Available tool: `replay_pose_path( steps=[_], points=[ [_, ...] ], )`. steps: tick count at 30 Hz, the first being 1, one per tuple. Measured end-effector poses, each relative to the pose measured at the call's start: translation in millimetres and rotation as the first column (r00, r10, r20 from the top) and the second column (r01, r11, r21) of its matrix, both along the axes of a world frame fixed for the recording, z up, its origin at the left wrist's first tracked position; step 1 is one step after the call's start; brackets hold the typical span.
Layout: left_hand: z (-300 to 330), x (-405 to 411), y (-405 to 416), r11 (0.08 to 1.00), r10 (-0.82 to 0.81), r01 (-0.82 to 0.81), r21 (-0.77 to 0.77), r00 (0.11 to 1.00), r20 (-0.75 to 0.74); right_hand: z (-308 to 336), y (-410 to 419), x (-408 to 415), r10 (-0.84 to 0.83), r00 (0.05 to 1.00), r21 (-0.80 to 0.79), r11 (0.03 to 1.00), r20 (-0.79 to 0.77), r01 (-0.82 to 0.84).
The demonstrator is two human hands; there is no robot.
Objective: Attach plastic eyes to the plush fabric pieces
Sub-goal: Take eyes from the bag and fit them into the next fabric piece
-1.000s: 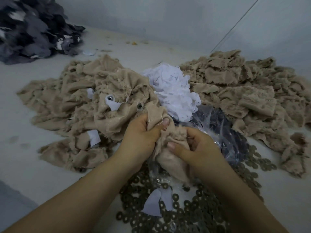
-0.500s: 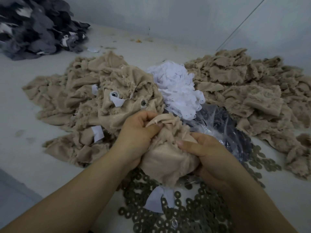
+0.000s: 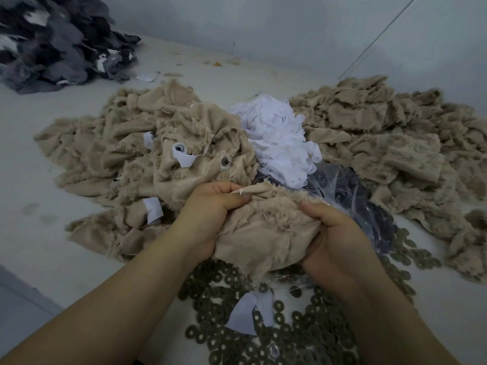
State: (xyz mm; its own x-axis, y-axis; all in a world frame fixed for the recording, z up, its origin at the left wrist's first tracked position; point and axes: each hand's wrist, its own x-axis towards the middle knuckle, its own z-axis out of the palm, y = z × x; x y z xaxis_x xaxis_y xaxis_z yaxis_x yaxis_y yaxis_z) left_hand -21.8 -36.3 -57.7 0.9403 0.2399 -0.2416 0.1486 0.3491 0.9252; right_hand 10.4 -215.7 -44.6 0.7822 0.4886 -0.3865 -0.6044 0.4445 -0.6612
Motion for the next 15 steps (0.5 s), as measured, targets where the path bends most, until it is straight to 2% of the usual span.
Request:
replay_pose_path(
  steps=[2, 6, 8, 10, 15],
  points=[
    [-0.7, 0.2, 0.8, 0.999, -0.042, 0.042, -0.009, 0.999, -0.001, -2.6, 0.7, -1.4, 0.064, 0.998, -0.011, 0.998, 0.003, -0.064],
    [0.8, -3.3, -1.0, 0.955, -0.295, 0.295, 0.014, 0.955, 0.032, -4.5, 2.4, -4.0, 0.182, 0.979, -0.090, 0.981, 0.093, -0.174],
    [1.0, -3.4, -5.9, 0.947, -0.323, 0.321, 0.028, 0.943, 0.078, -2.5, 4.1, -6.3, 0.202, 0.972, -0.085, 0.978, 0.118, -0.192],
    [1.7, -2.3, -10.8, 0.963, -0.268, 0.262, 0.061, 0.956, 0.117, -1.2, 6.0, -8.5, 0.191, 0.971, -0.079, 0.980, 0.140, -0.182],
    [-0.9, 3.5, -12.6, 0.996, 0.016, -0.009, -0.094, 0.997, 0.076, -2.2, 4.6, -7.5, 0.164, 0.970, -0.169, 0.976, 0.179, -0.134]
  ],
)
